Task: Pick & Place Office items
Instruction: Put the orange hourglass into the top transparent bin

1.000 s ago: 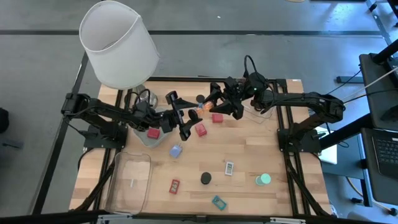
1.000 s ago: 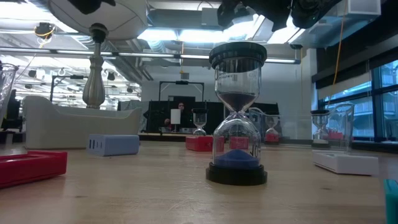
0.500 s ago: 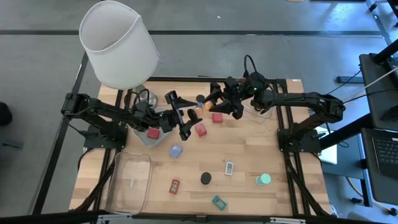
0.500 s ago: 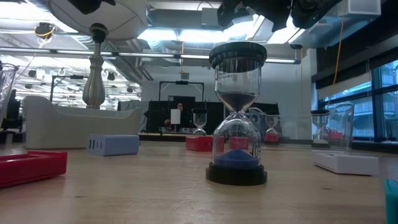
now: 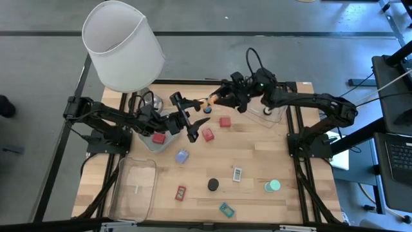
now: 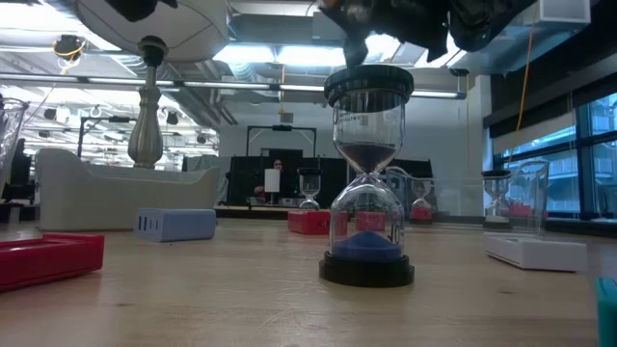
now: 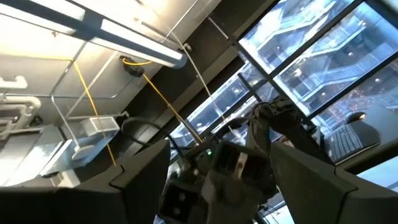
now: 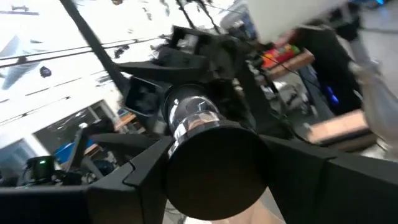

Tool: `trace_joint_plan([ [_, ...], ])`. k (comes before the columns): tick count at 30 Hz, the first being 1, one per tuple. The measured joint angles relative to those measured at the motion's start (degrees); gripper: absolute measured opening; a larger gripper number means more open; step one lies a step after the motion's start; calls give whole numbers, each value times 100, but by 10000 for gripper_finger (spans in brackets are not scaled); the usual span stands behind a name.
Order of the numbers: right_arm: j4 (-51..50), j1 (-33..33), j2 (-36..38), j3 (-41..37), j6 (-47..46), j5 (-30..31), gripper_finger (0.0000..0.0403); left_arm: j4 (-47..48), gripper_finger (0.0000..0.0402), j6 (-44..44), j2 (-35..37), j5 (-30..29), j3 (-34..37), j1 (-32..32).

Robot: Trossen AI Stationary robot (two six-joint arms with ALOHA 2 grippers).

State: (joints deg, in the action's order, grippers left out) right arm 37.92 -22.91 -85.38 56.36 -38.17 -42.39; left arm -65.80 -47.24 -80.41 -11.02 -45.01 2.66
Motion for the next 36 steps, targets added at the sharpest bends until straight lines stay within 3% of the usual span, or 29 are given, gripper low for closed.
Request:
trace_joint_plan([
  [6, -1013, -441, 0, 0, 8, 1, 215, -54, 274, 0, 16, -748, 0, 0],
  [10, -1961, -855, 129, 0, 225, 290, 215, -52, 275, 160, 16, -1943, 0, 73],
  [15, -3816, -1396, 763, -2, 1060, 1381, 215, -55, 275, 304, 16, -3719, 0, 118],
  [21, -6059, -1555, 1790, -2, 1927, 3516, 215, -4, 271, 314, 20, -5358, 0, 97],
  [25, -7470, -1562, 2293, -2, 1896, 4430, 216, 93, 271, 369, 22, -5813, 0, 98],
  [30, -8916, -1551, 2380, -2, 1602, 5179, 216, 668, 271, 897, 22, -5882, 0, 99],
  [36, -9032, -1553, 2002, -2, 1620, 5654, 216, 1373, 271, 1544, 20, -5847, 0, 100],
])
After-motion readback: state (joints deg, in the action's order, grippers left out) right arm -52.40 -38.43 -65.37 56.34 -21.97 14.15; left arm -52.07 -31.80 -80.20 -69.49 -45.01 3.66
